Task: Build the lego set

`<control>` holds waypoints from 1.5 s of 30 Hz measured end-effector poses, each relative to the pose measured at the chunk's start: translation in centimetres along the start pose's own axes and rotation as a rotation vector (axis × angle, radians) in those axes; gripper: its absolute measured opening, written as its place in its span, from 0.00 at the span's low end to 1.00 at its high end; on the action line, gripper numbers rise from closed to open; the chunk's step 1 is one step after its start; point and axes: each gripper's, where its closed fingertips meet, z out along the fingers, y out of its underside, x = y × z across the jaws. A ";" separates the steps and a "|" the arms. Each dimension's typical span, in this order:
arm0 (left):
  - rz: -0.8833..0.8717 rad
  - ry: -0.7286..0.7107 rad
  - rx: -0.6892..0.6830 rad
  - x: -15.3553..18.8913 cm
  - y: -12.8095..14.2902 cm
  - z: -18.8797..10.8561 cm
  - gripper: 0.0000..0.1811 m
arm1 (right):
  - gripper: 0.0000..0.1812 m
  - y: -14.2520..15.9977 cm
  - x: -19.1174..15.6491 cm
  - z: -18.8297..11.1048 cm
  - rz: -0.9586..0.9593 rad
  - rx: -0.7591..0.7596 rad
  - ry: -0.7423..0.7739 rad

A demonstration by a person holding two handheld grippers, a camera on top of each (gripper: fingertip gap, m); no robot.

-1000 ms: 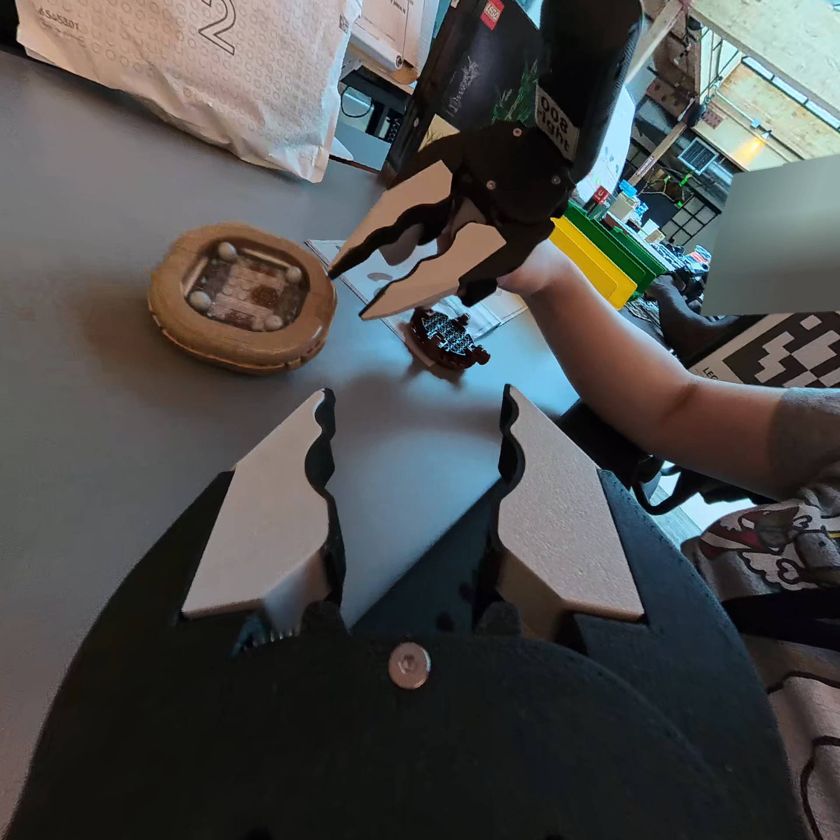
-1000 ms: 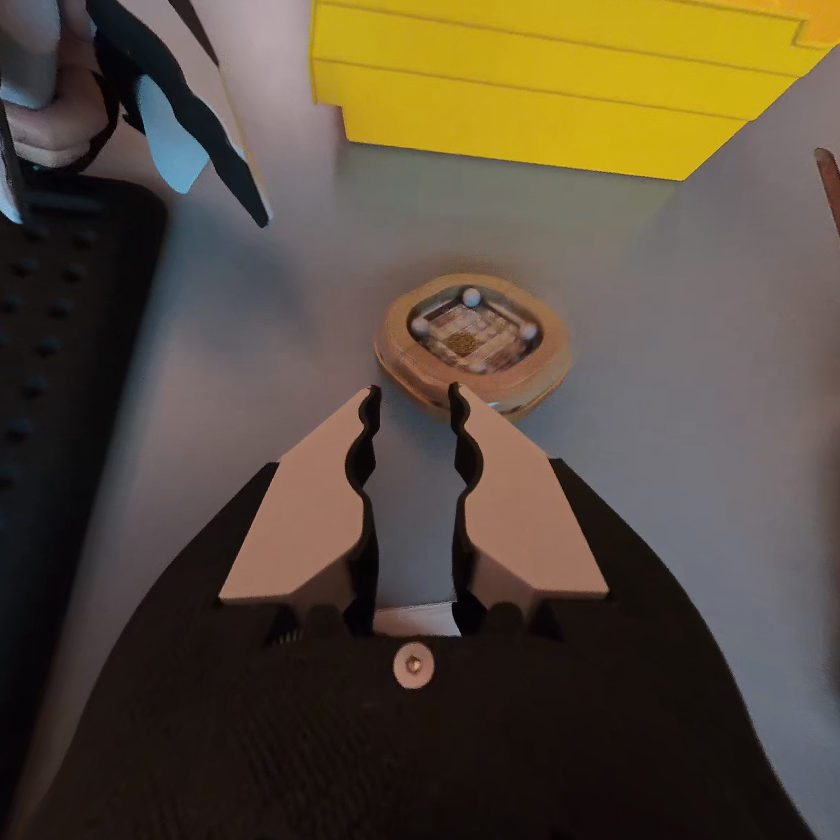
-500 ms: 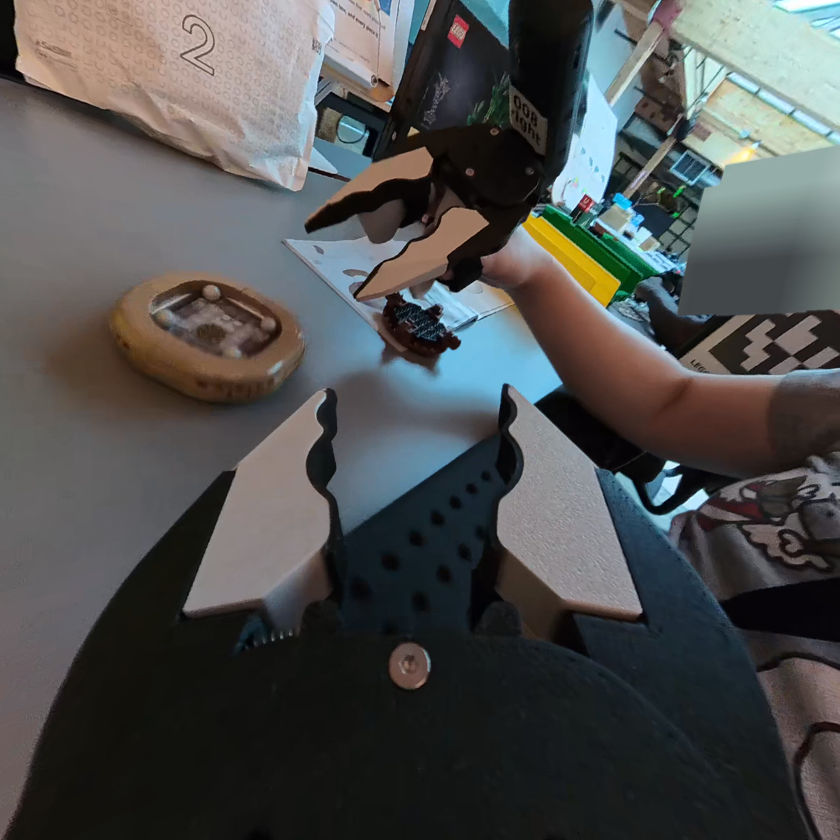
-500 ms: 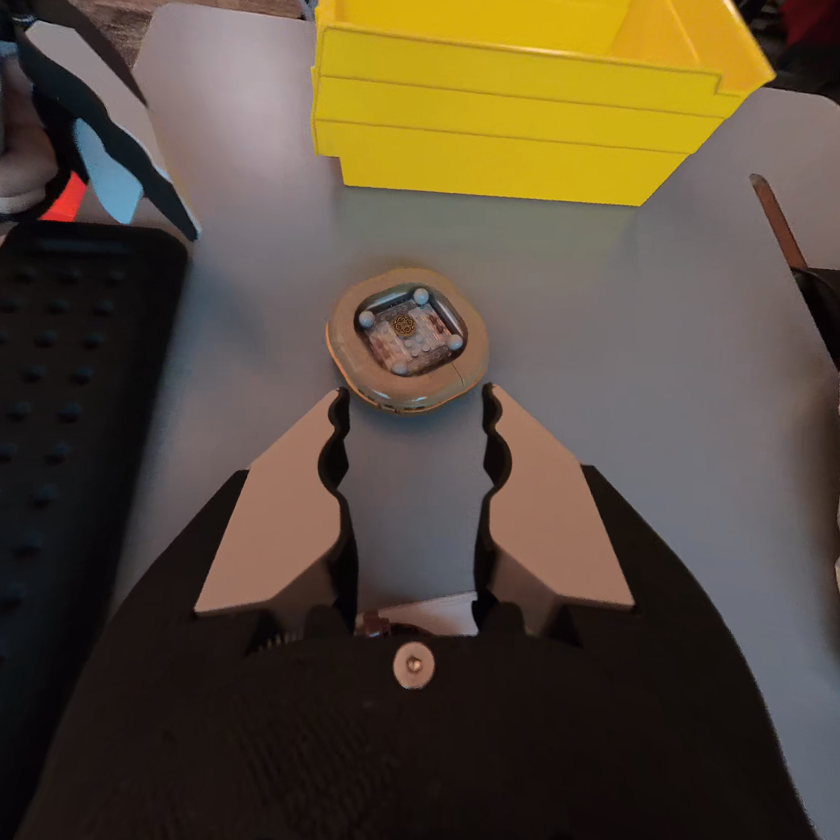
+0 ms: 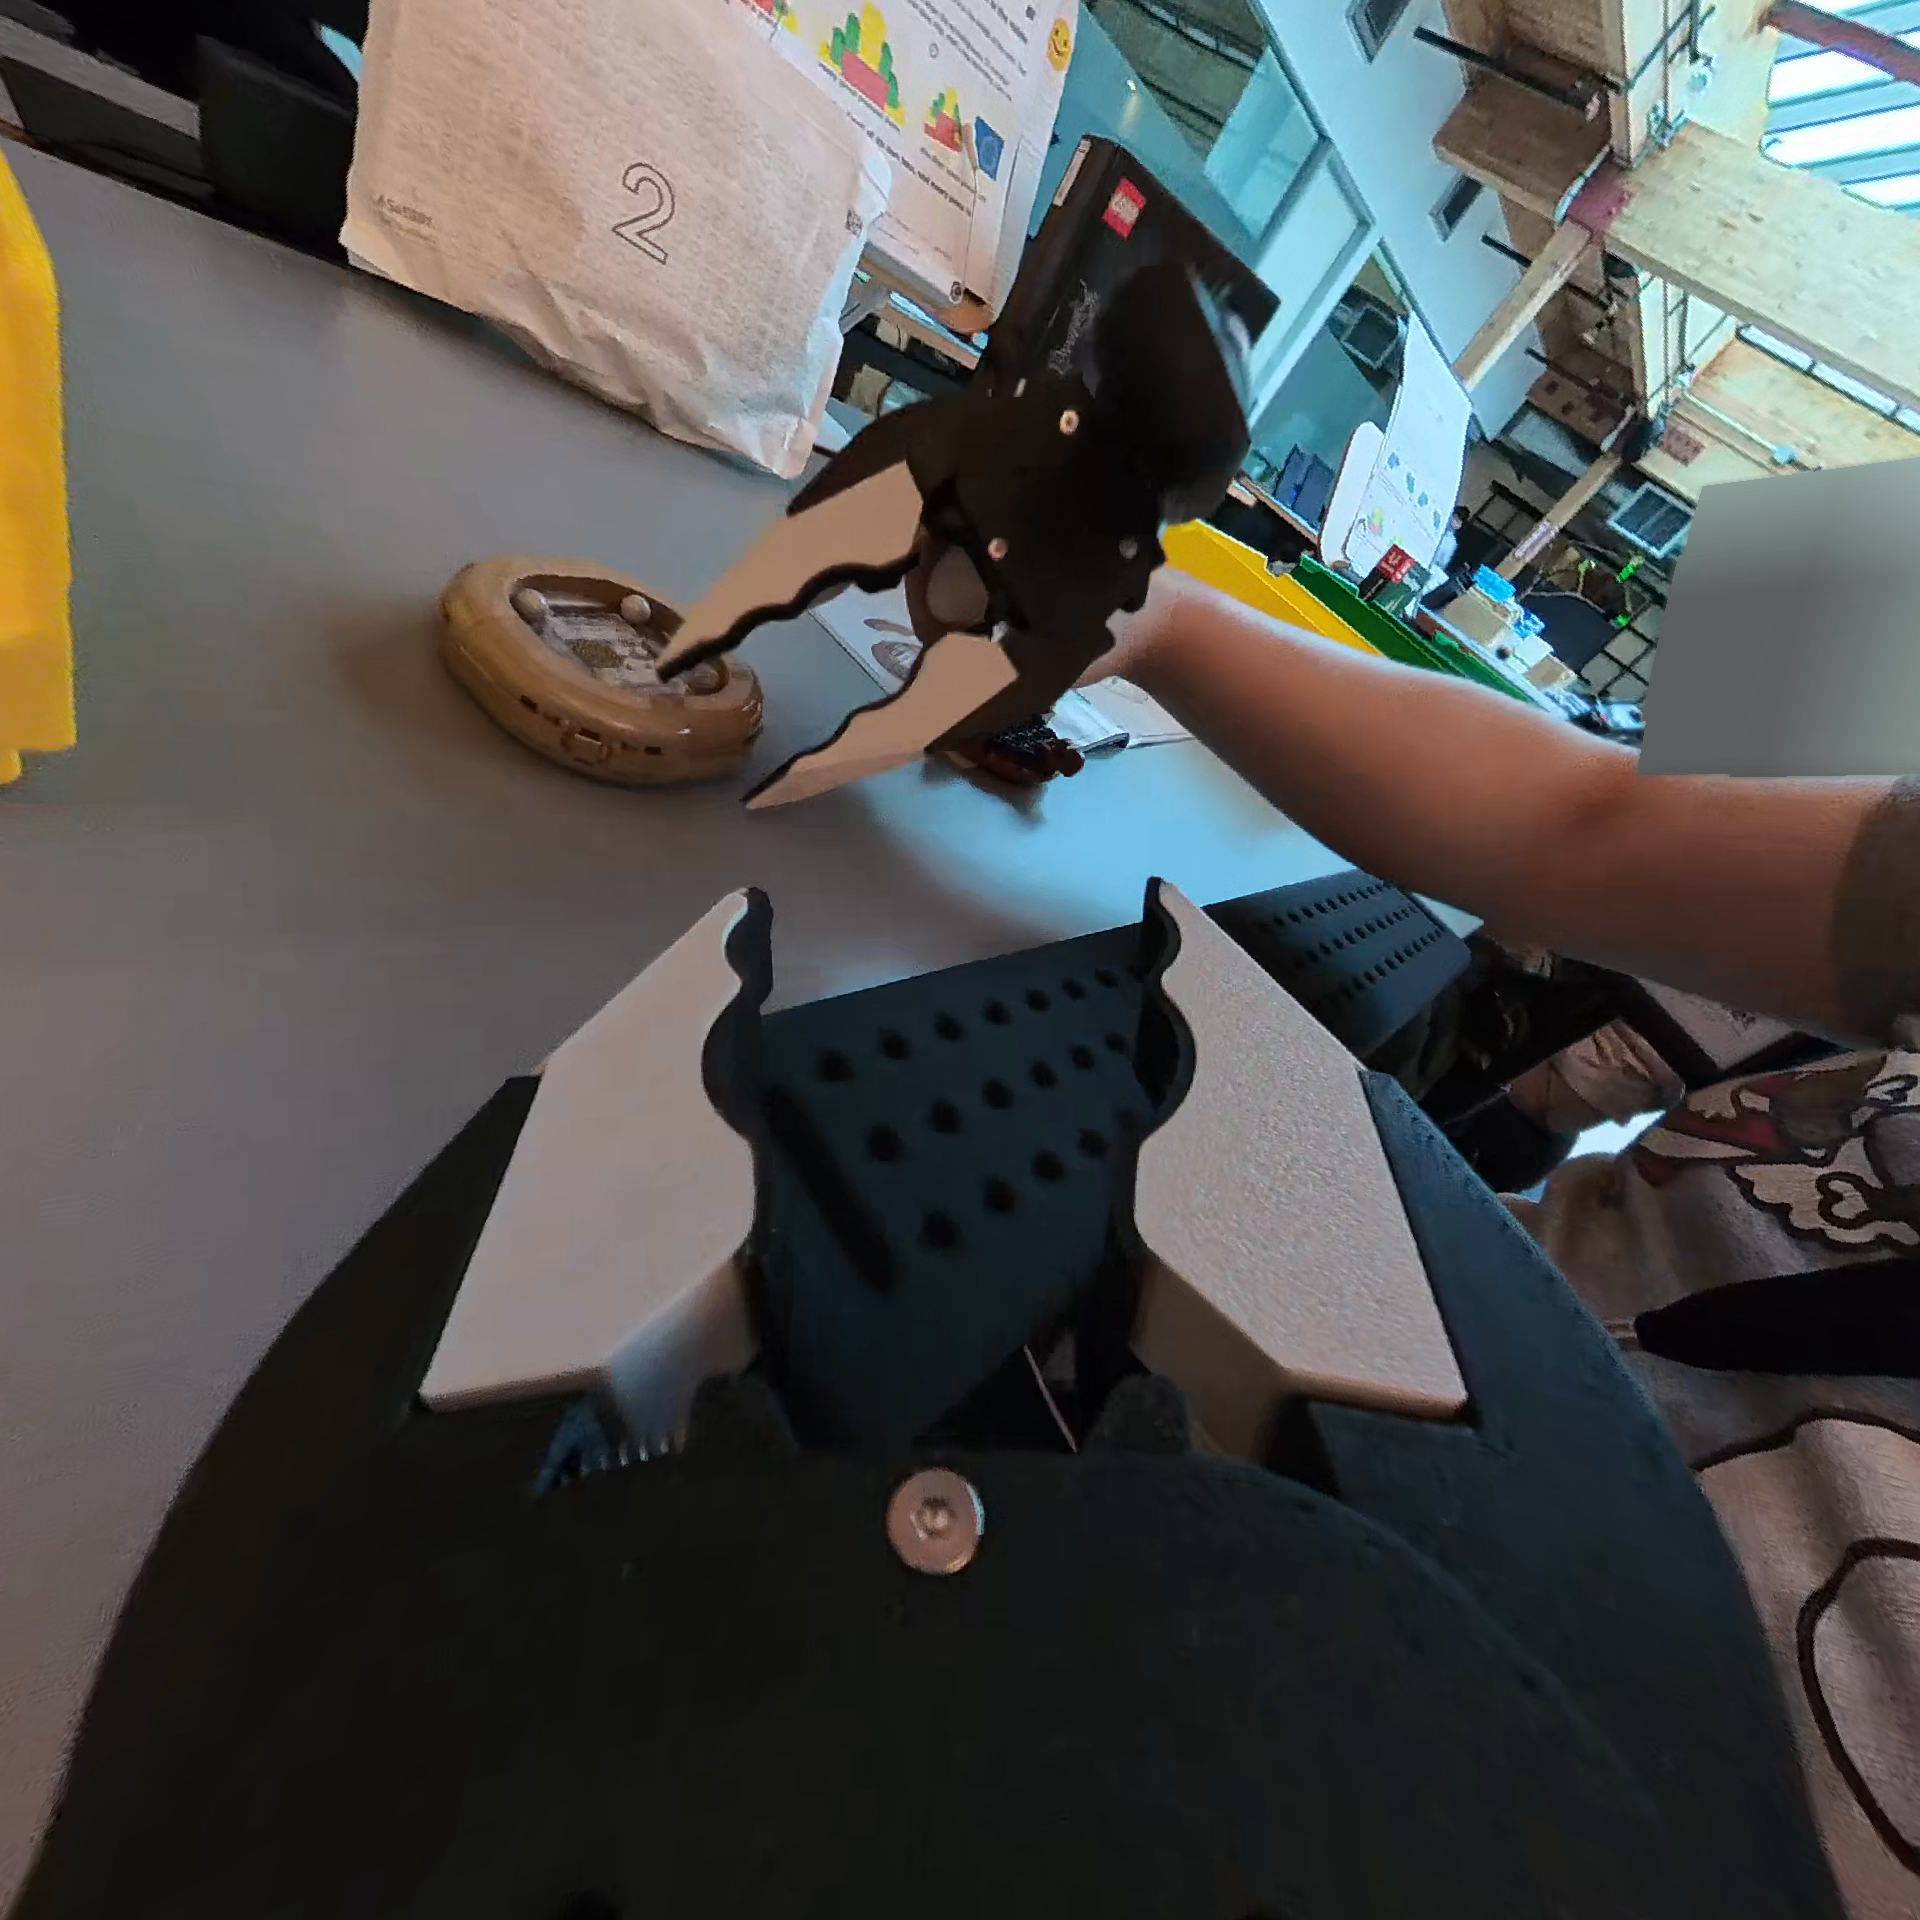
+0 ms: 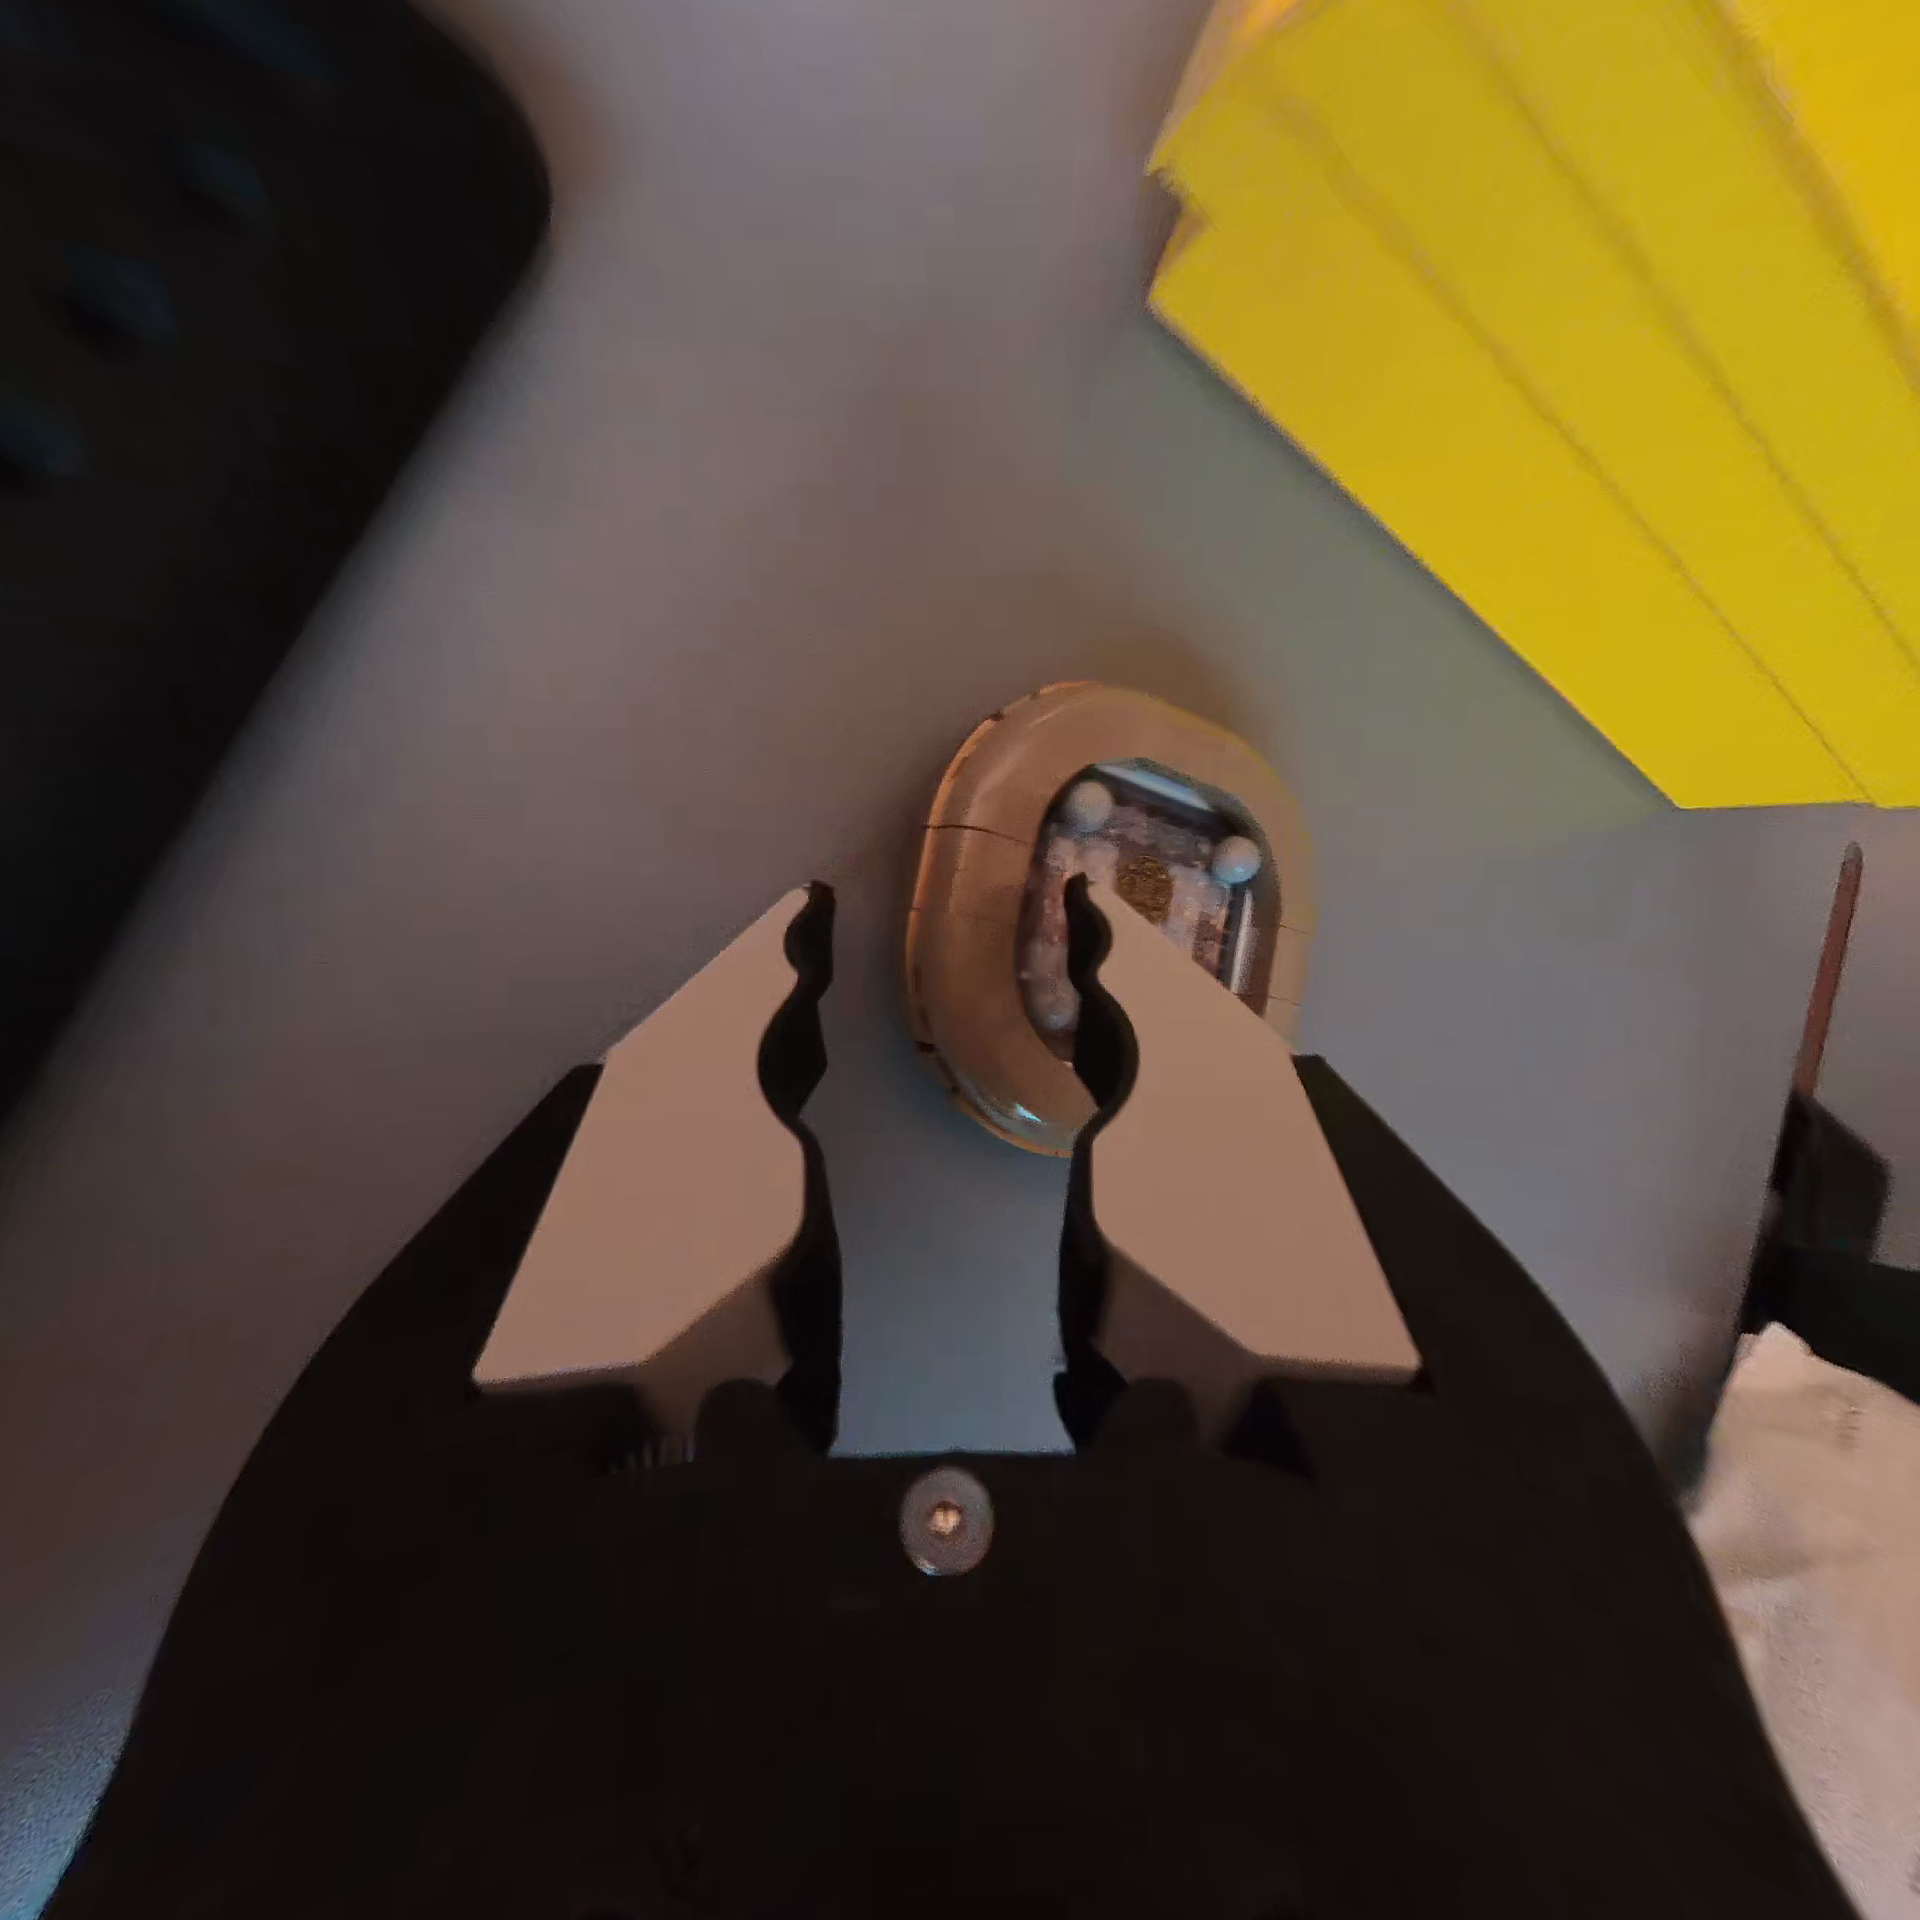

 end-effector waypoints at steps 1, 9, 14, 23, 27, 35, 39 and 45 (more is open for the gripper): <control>-0.009 -0.004 0.013 0.1 0.2 -0.3 0.39 | 0.20 0.3 0.0 0.5 -0.028 -0.038 0.011; -0.062 -0.011 0.020 -0.2 2.2 -1.8 0.37 | 0.13 -0.5 0.4 1.0 -0.048 -0.139 0.043; -0.016 -0.032 0.034 -0.9 1.6 -3.0 0.37 | 0.13 -3.7 -0.5 -0.2 0.233 -0.007 -0.140; 0.420 -0.030 -0.106 -6.1 -4.2 1.4 0.41 | 0.13 -6.9 1.0 -2.5 0.756 0.276 -0.488; 0.570 0.037 -0.182 -5.7 -6.7 5.6 0.39 | 0.12 -5.9 2.5 -3.5 0.925 0.376 -0.654; 0.940 -0.036 -0.642 -9.5 -5.5 12.4 0.30 | 0.13 -2.9 5.5 -4.5 1.016 0.514 -0.853; 0.809 0.024 -0.754 -10.0 -4.7 13.4 0.25 | 0.14 -2.3 5.9 -4.6 0.951 0.527 -0.862; 0.552 -0.088 -0.819 -11.3 -5.1 13.8 0.23 | 0.32 -0.3 7.2 -3.8 0.887 0.491 -0.547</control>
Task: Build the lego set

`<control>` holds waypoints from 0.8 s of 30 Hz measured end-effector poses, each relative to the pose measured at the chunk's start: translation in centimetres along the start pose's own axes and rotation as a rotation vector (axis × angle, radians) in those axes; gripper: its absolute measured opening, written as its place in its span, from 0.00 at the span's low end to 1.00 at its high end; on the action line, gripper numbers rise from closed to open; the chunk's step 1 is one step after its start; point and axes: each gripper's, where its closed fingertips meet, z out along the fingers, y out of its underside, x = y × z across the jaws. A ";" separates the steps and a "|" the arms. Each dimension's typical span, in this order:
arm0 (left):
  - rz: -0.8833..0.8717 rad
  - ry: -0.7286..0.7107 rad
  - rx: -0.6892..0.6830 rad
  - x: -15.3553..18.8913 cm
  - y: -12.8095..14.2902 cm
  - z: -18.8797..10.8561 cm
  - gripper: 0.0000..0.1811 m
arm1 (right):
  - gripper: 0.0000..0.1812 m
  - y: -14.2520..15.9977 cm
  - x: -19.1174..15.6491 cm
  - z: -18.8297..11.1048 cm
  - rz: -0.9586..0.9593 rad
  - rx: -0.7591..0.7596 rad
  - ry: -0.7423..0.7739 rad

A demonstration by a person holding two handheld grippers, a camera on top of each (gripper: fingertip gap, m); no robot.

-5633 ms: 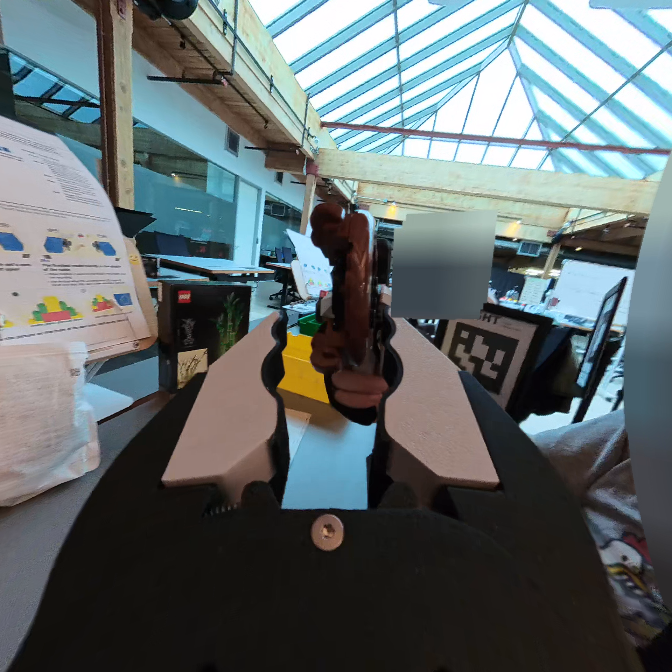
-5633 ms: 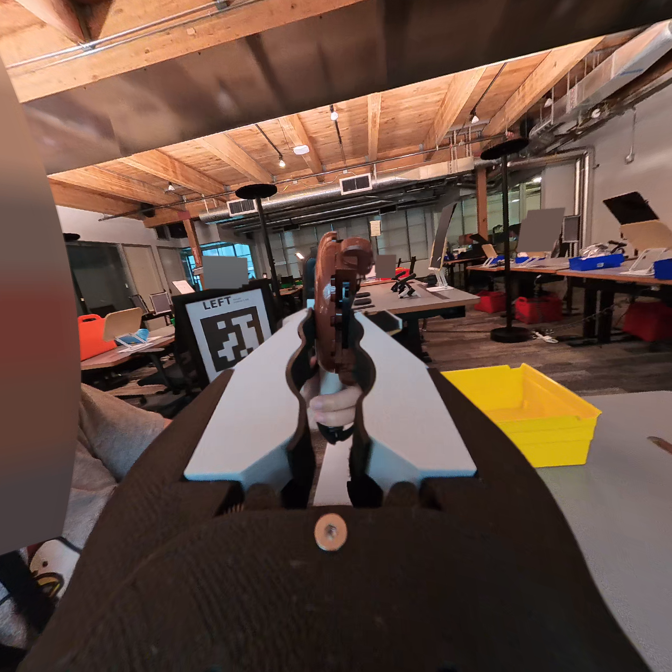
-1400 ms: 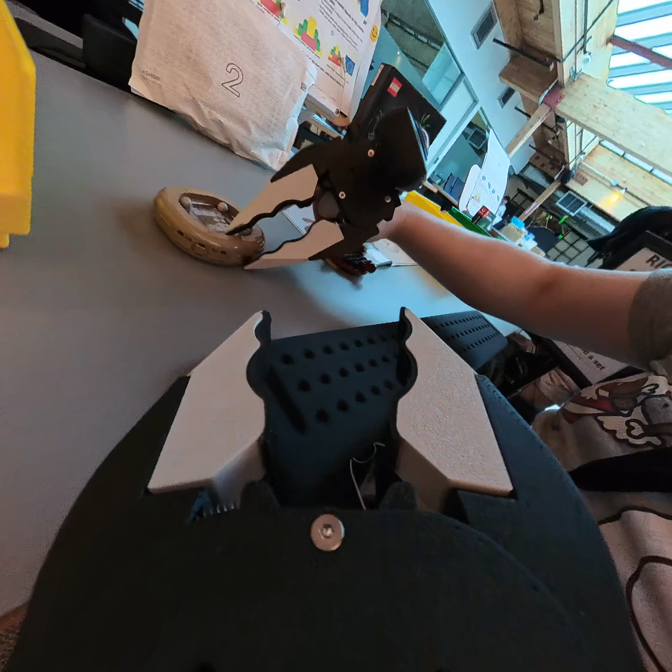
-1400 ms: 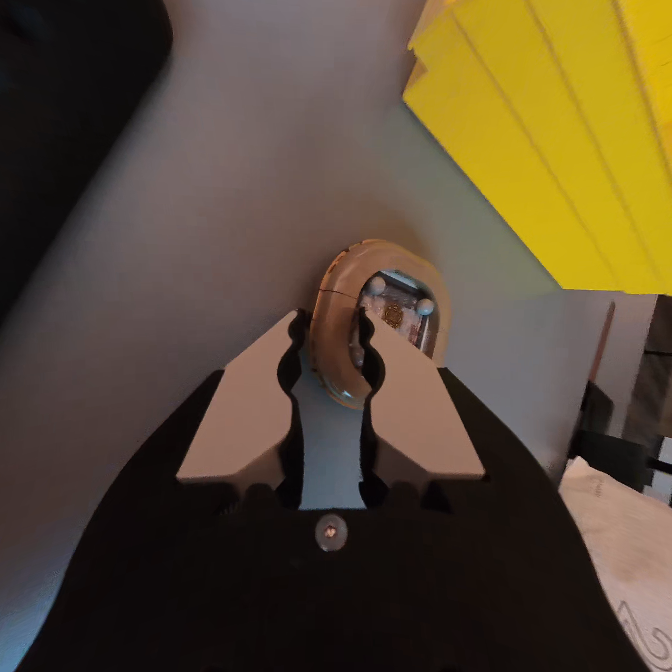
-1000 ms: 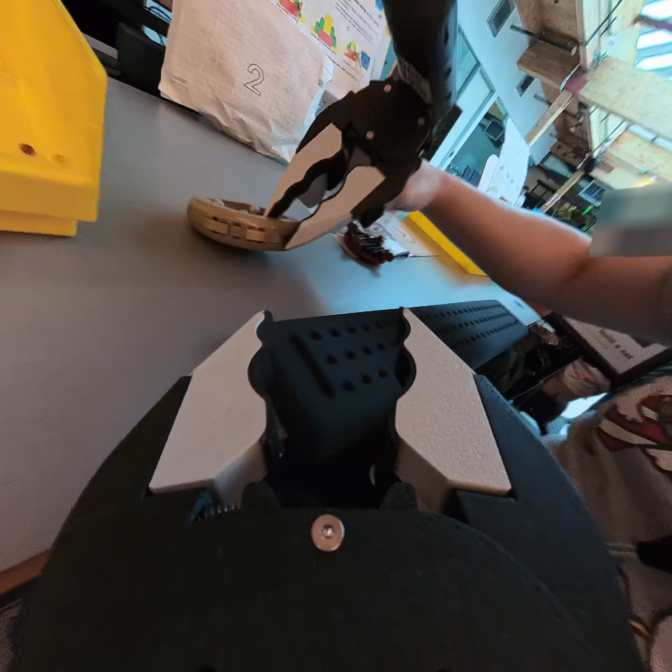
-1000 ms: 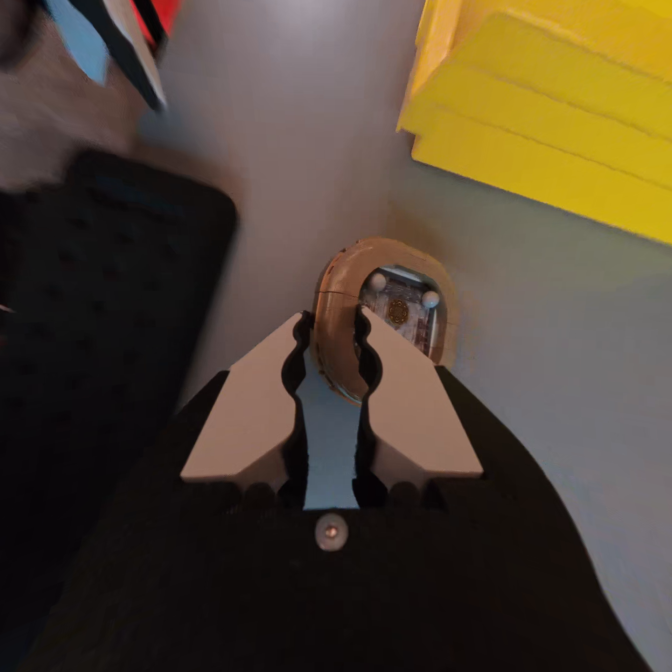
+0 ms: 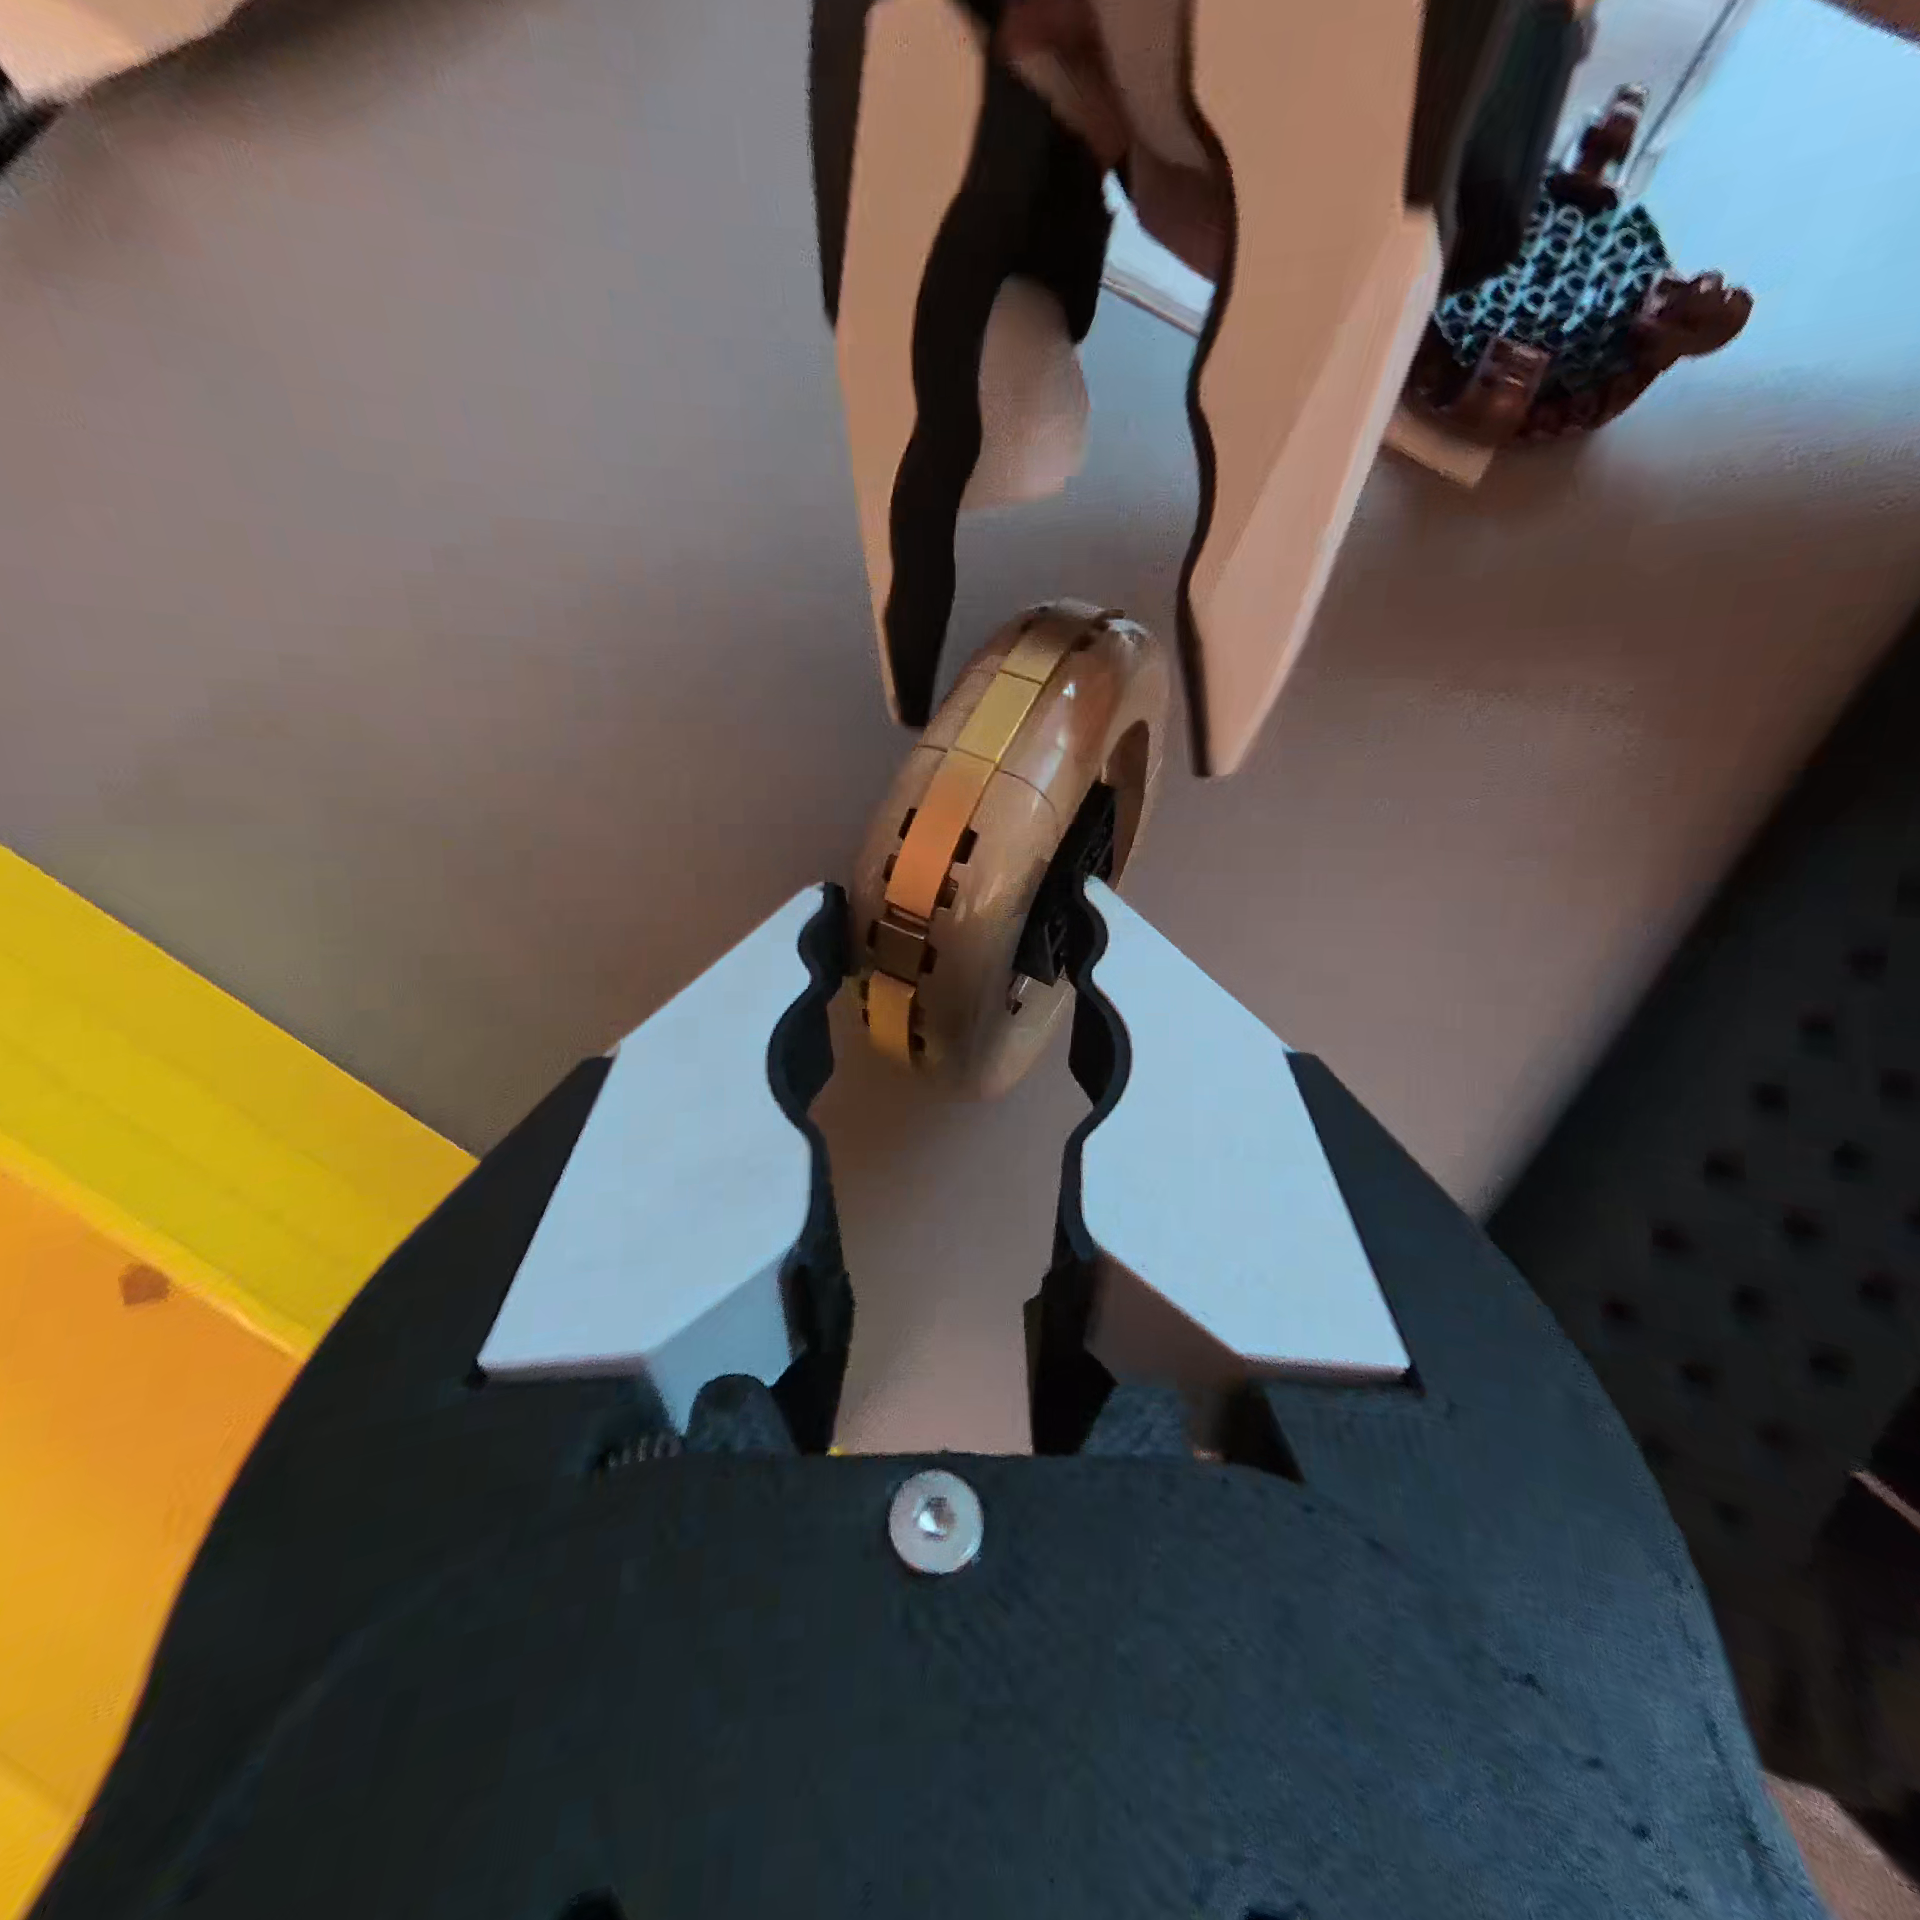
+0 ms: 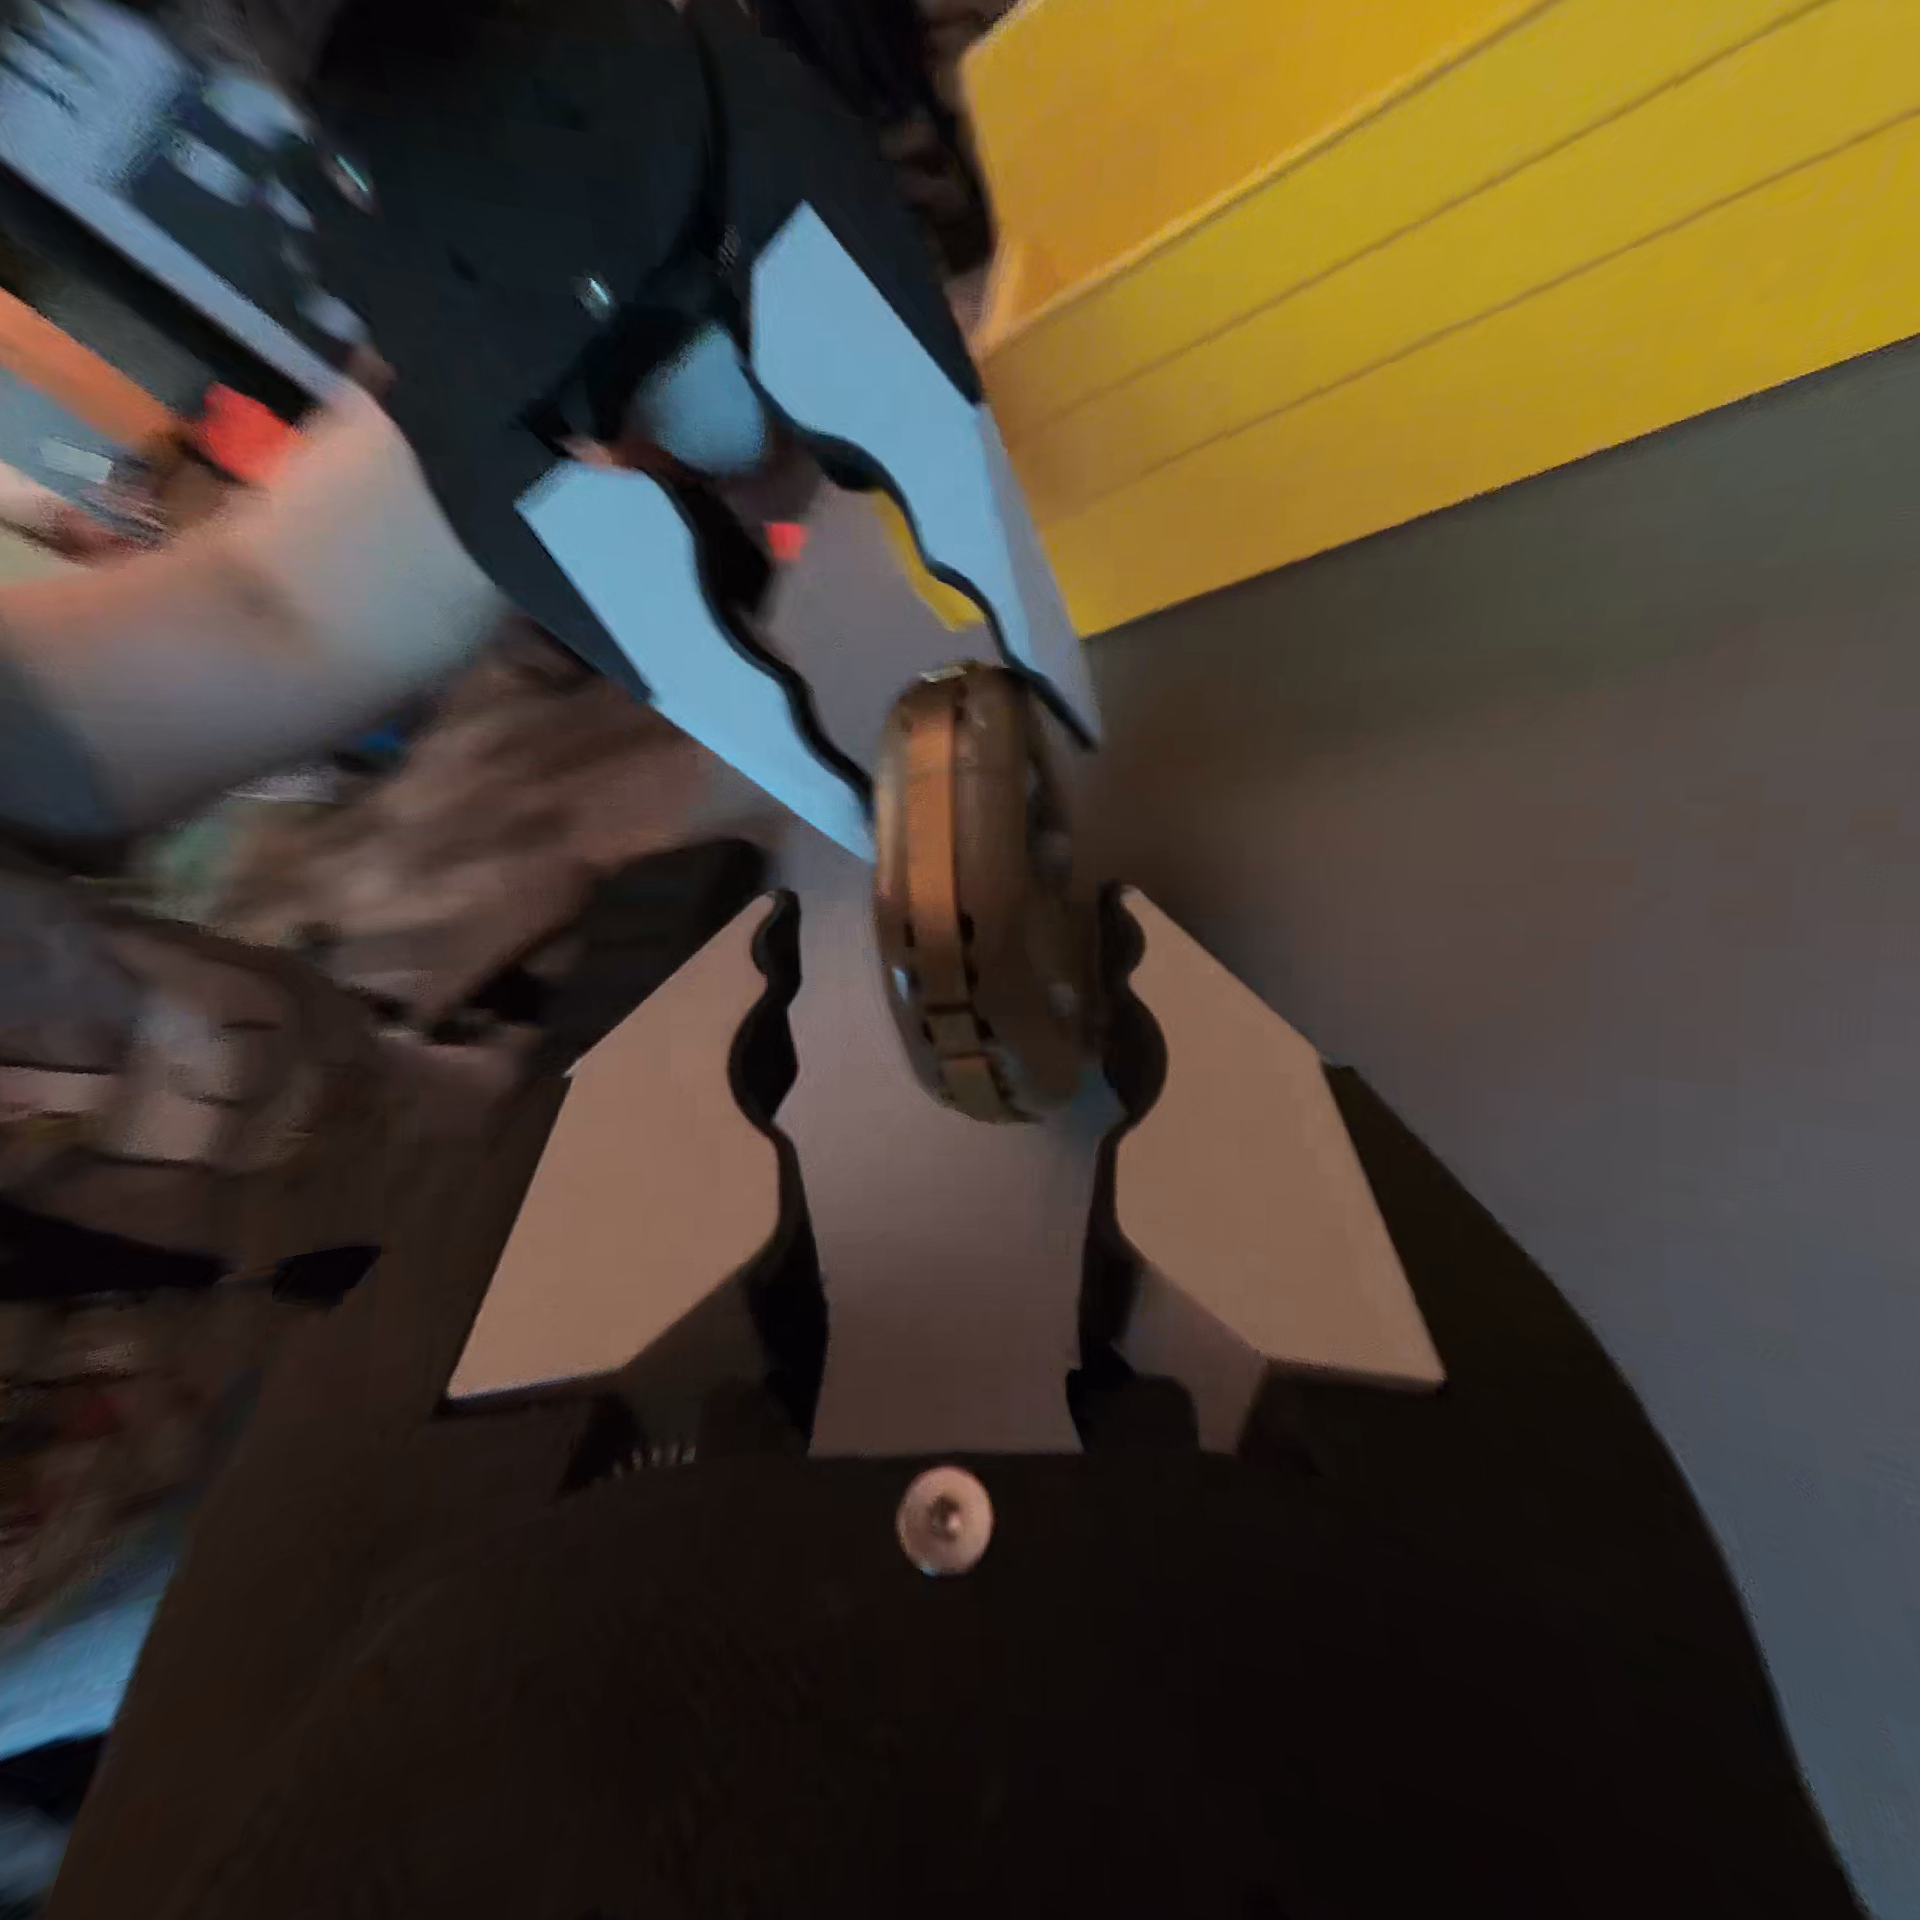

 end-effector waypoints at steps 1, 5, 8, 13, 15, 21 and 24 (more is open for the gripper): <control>-0.032 0.010 -0.007 -0.1 0.1 0.0 0.23 | 0.29 0.2 0.9 -0.2 -0.063 -0.005 0.093; -0.128 0.056 -0.050 -0.3 0.4 0.2 0.24 | 0.15 0.3 0.9 -0.1 -0.036 -0.029 0.104; -0.215 0.031 -0.062 -0.9 0.7 0.0 0.25 | 0.15 0.8 1.4 0.3 0.132 -0.081 0.038; -0.319 -0.045 0.273 0.7 -0.8 -5.8 0.23 | 0.15 1.5 2.8 0.5 0.327 -0.135 -0.048; -0.343 -0.005 0.443 4.9 -0.6 -9.8 0.23 | 0.16 1.8 3.8 0.6 0.341 -0.146 -0.027; -0.477 0.017 0.836 18.9 7.6 -20.1 0.21 | 0.18 3.4 6.2 0.9 0.281 -0.184 0.052; -0.590 -0.056 0.912 24.6 13.4 -24.3 0.21 | 0.23 3.3 6.5 0.5 0.225 -0.184 0.112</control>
